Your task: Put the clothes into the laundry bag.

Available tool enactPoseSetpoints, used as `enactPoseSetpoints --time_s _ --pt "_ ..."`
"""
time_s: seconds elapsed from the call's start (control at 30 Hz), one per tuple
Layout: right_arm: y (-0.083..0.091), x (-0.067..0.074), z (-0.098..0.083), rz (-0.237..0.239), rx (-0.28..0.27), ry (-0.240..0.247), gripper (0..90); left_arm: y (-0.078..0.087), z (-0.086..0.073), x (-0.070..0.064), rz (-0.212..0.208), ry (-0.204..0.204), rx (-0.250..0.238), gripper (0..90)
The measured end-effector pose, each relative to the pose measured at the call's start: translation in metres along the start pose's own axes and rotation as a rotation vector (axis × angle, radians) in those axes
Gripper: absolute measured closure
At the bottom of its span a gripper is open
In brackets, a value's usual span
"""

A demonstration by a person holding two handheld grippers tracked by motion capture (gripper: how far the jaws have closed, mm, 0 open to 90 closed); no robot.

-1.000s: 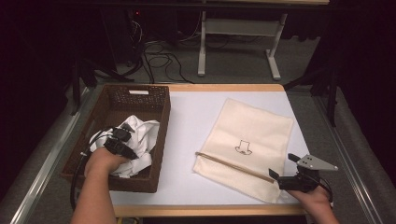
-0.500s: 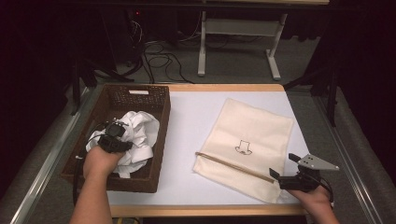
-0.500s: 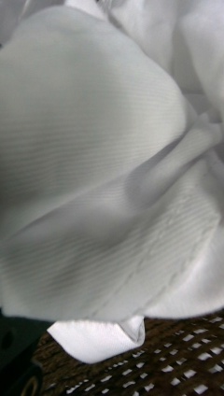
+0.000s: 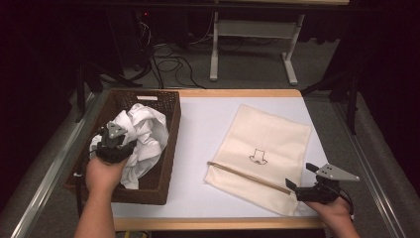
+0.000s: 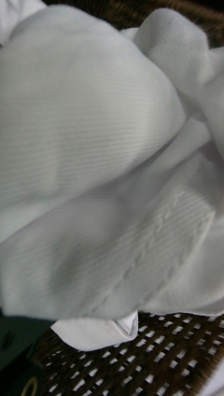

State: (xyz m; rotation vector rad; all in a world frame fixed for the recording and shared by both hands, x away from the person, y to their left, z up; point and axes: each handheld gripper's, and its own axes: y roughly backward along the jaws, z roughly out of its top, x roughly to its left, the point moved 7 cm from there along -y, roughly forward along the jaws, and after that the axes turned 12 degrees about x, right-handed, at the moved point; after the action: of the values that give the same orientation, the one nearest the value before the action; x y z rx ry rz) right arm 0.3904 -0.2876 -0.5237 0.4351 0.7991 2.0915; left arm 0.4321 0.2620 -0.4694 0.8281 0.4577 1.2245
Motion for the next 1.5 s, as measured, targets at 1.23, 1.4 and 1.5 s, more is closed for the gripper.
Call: enactPoseSetpoints --time_s 1.23,1.4,1.5 --pt "0.002 0.001 0.001 0.002 -0.017 -0.016 0.5 0.132 0.056 -0.024 0.169 -0.054 -0.653 71.5" --pt "0.002 0.001 0.002 0.002 -0.019 -0.013 0.5 0.152 0.068 -0.032 0.172 -0.078 -0.706 71.4" --pt "0.002 0.001 0.002 0.001 -0.021 -0.013 0.5 0.160 0.073 -0.036 0.170 -0.085 -0.732 71.4"
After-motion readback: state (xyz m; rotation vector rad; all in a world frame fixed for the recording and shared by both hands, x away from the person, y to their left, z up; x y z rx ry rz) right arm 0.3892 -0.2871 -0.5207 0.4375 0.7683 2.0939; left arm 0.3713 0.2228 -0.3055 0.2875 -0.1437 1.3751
